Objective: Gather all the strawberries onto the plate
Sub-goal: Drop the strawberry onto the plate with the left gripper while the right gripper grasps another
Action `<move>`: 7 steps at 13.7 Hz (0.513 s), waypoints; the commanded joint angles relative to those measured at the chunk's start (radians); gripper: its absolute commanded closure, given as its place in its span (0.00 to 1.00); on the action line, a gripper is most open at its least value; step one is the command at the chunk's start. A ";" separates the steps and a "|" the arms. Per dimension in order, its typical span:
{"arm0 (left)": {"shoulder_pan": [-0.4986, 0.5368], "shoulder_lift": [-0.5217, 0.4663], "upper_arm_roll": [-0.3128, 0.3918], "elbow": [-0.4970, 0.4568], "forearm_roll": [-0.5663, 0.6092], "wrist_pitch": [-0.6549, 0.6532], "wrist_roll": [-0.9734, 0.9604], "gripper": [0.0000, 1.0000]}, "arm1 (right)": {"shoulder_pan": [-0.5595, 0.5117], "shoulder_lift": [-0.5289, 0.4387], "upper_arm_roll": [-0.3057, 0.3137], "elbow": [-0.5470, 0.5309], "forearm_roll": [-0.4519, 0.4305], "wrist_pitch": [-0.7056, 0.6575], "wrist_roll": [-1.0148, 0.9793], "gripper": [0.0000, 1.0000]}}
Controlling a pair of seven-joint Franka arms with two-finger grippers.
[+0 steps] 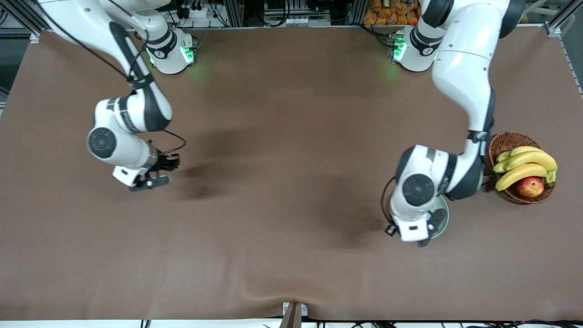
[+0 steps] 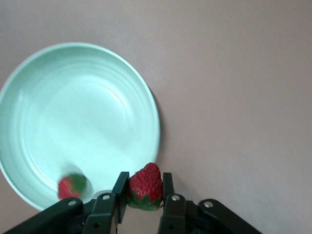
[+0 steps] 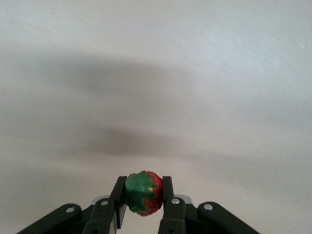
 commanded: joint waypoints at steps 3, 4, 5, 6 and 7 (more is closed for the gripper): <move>0.046 -0.016 -0.007 -0.050 0.020 -0.018 0.001 1.00 | 0.176 0.112 -0.006 0.143 0.209 -0.012 0.150 0.87; 0.049 -0.016 -0.006 -0.054 0.020 -0.018 0.001 1.00 | 0.202 0.140 -0.006 0.171 0.246 -0.011 0.174 0.86; 0.049 -0.016 0.003 -0.062 0.022 -0.018 0.000 1.00 | 0.234 0.175 -0.006 0.206 0.280 -0.009 0.191 0.85; 0.049 -0.018 0.013 -0.068 0.020 -0.018 -0.002 1.00 | 0.273 0.216 -0.006 0.252 0.315 -0.008 0.211 0.85; 0.049 -0.018 0.016 -0.076 0.020 -0.018 -0.008 1.00 | 0.309 0.259 -0.006 0.295 0.350 0.002 0.243 0.85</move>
